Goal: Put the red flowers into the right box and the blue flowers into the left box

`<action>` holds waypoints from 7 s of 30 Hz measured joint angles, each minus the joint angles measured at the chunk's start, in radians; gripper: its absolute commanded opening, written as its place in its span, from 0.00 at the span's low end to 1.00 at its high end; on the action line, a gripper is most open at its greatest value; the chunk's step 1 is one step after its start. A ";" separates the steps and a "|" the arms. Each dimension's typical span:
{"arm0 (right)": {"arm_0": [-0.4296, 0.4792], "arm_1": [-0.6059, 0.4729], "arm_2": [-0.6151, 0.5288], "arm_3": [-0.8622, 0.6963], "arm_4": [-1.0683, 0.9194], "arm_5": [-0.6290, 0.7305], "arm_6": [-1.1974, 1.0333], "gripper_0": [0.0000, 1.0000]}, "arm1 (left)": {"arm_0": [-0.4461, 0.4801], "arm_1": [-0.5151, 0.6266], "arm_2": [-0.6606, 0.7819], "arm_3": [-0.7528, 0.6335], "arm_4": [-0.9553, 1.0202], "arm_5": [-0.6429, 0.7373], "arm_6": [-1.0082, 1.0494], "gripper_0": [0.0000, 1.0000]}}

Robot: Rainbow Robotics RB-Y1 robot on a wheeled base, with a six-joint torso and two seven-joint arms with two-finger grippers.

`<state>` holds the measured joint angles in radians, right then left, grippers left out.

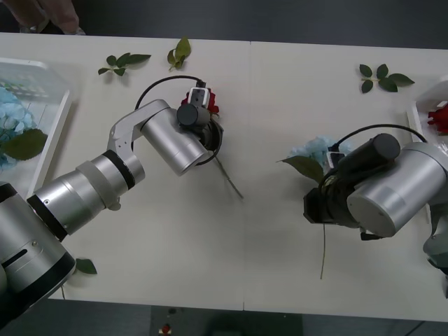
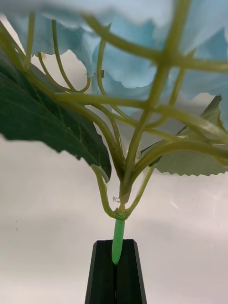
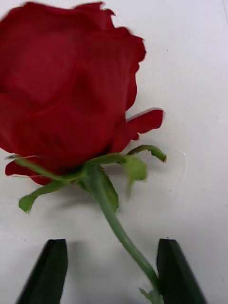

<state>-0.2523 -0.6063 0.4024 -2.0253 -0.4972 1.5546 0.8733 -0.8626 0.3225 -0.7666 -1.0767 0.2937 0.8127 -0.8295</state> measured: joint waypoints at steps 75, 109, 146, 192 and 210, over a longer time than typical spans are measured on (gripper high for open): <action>-0.006 0.002 -0.843 -0.116 -0.896 0.215 0.644 1.00 | -0.088 -0.100 0.247 -0.530 -0.031 -0.143 0.345 0.00; -0.183 0.043 -0.818 0.080 -1.011 0.090 0.681 0.00 | -0.129 -0.153 0.162 -0.531 -0.128 -0.284 0.617 0.00; -0.183 0.043 -0.847 0.096 -1.011 0.084 0.696 0.00 | -0.129 -0.153 0.164 -0.531 -0.211 -0.284 0.618 1.00; 0.177 -0.052 -1.150 0.096 -0.363 -0.020 0.696 0.00 | 0.140 -0.021 0.750 -0.887 0.878 0.558 -0.565 1.00; 0.250 -0.052 -1.056 0.358 -0.179 -0.294 0.695 0.00 | 0.400 0.207 0.783 -0.887 1.265 0.476 -1.081 1.00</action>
<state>-0.0026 -0.6584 -0.6541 -1.6673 -0.6767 1.2610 1.5684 -0.4628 0.5293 0.0165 -1.9635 1.5591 1.2891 -1.9105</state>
